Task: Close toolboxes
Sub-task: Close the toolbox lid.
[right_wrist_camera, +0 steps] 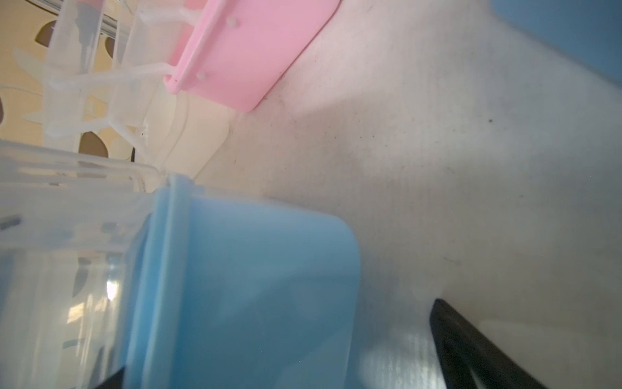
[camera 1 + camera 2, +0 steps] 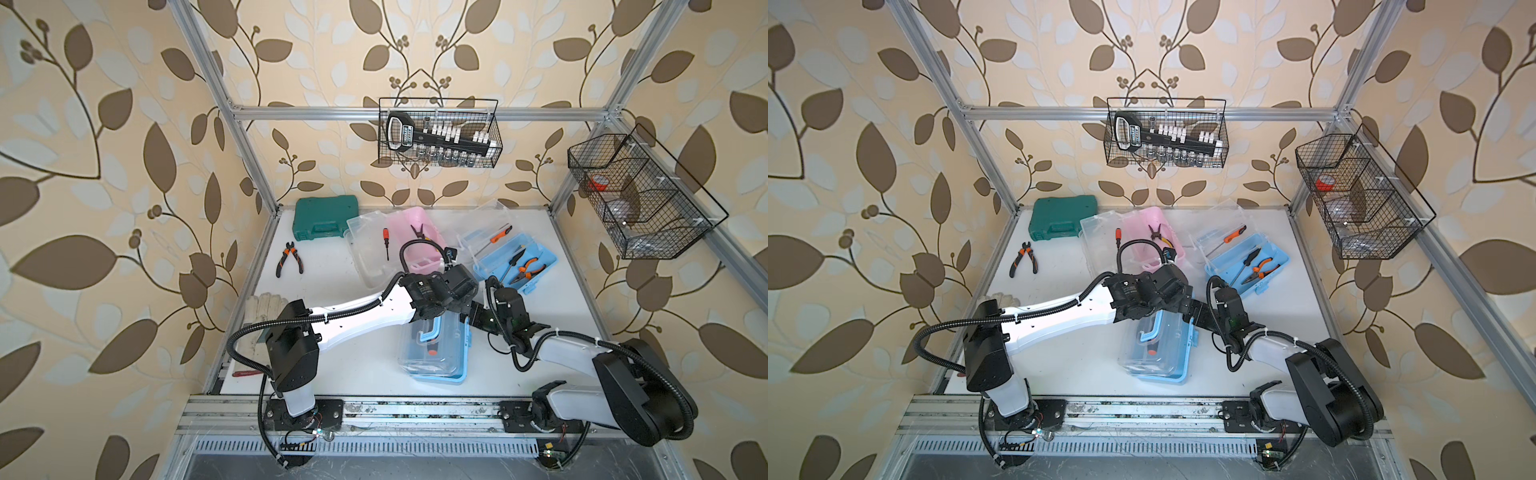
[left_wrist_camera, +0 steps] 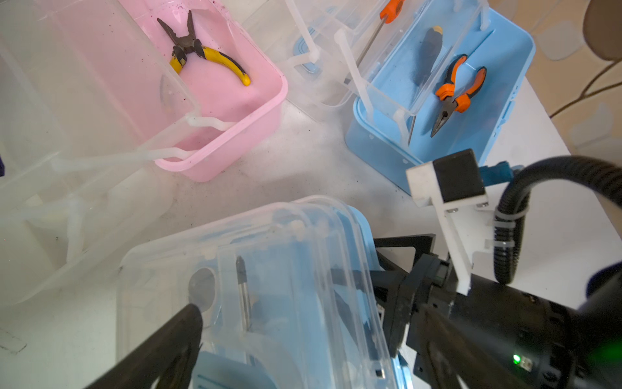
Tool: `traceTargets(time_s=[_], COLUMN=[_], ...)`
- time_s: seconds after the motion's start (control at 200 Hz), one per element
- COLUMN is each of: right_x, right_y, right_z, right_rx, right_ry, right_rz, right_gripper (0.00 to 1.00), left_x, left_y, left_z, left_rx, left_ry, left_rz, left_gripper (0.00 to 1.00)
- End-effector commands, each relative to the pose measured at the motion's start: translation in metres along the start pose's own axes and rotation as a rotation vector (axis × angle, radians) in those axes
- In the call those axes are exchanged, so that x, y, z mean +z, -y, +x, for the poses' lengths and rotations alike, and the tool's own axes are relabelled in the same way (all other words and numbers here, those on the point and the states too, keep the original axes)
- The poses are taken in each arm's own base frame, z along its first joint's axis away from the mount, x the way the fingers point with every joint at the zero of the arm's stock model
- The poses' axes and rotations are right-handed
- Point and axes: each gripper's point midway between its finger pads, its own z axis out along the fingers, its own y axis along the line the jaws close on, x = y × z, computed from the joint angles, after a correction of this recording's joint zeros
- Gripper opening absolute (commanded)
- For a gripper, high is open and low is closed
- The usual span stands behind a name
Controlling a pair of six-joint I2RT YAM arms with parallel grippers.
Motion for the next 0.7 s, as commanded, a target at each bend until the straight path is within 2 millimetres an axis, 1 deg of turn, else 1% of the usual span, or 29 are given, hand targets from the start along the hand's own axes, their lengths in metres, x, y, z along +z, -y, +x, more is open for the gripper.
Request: traceTargets(time_s=[0.0,0.205,0.3,0.45,0.57,0.695], right_x=[-0.011,-0.029,-0.033,-0.03,-0.025,-0.021], right_y=[-0.011,-0.022,-0.021,-0.011,0.0,0.007], right_z=[-0.015,-0.026,-0.03,-0.027,-0.025,-0.021], right_rx=[-0.051,-0.062,-0.028,-0.007,0.011,0.019], right_ry=[0.055,0.108,0.115,0.1,0.089,0.076], right_rz=[-0.01,-0.077,-0.124,-0.099,-0.056,-0.032], right_gripper=[0.99,0.99,0.99,0.99,0.99,0.99], left_x=[-0.01,-0.007,-0.006,-0.004,0.002,0.008], left_y=[-0.007,-0.008,-0.008,-0.004,0.0,0.002], left_z=[-0.001,0.001,0.001,0.001,0.006,0.011], left_rx=[0.013,0.02,0.021,0.022,0.03,0.048], left_ry=[0.013,0.006,0.007,-0.001,-0.029,-0.065], left_rz=[-0.019,-0.033,-0.038,-0.026,-0.024,-0.037], left_gripper=[0.99,0.99,0.99,0.99,0.99,0.95])
